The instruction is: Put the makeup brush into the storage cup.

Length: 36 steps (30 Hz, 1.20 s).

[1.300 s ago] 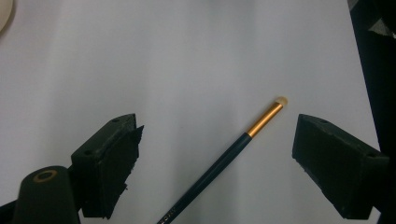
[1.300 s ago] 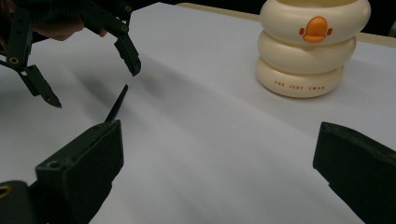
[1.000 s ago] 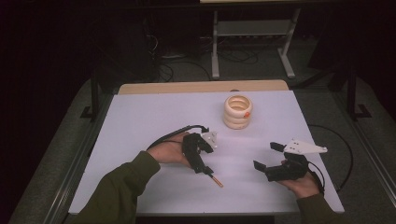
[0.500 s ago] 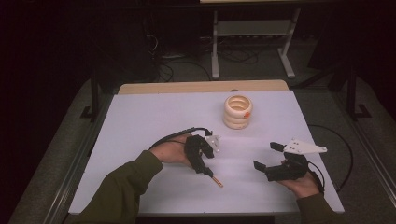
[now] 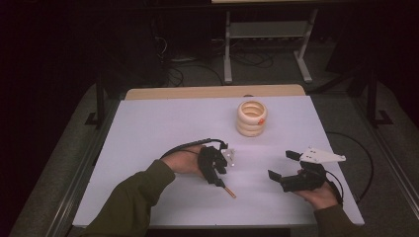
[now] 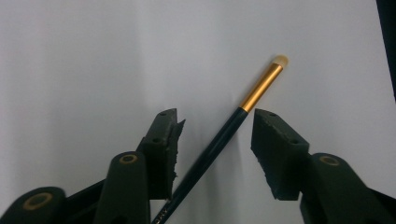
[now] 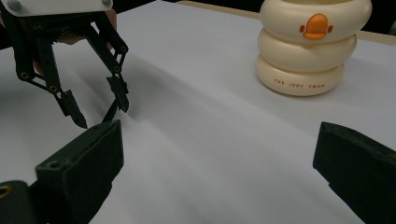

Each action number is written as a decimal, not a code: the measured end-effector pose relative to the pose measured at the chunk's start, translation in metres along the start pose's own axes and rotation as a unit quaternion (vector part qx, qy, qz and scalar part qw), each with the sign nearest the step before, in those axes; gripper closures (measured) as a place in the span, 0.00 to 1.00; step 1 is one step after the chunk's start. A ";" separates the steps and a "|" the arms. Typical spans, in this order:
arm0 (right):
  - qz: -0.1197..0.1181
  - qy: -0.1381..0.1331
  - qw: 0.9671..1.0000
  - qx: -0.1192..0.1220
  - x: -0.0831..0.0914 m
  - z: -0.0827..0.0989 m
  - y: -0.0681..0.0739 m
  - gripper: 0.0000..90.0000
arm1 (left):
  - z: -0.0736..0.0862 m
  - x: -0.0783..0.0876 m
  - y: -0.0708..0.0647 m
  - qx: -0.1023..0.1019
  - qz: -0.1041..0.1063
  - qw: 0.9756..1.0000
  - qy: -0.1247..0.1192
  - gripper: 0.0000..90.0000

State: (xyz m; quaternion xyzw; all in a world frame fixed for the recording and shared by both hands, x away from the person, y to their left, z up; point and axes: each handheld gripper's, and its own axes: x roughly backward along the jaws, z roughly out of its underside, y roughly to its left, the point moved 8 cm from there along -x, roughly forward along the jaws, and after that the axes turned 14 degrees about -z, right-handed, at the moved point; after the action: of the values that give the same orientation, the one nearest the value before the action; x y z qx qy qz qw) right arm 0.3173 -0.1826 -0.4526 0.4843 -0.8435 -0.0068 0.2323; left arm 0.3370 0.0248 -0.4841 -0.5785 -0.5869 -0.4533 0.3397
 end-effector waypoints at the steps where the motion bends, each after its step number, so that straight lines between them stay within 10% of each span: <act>1: 0.000 0.000 1.000 0.000 0.000 0.000 0.000 0.01 | 0.000 0.000 0.000 0.000 0.000 1.000 0.001 0.58; 36: 0.001 0.001 1.000 0.000 -0.001 0.000 0.000 0.01 | 0.001 -0.009 -0.007 -0.041 -0.004 0.999 0.029 0.75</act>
State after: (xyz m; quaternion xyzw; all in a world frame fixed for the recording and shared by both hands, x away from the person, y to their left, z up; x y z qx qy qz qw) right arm 0.3176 -0.1820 -0.4531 0.4836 -0.8435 -0.0059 0.2335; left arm 0.3315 0.0231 -0.4934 -0.5759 -0.5602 -0.4954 0.3304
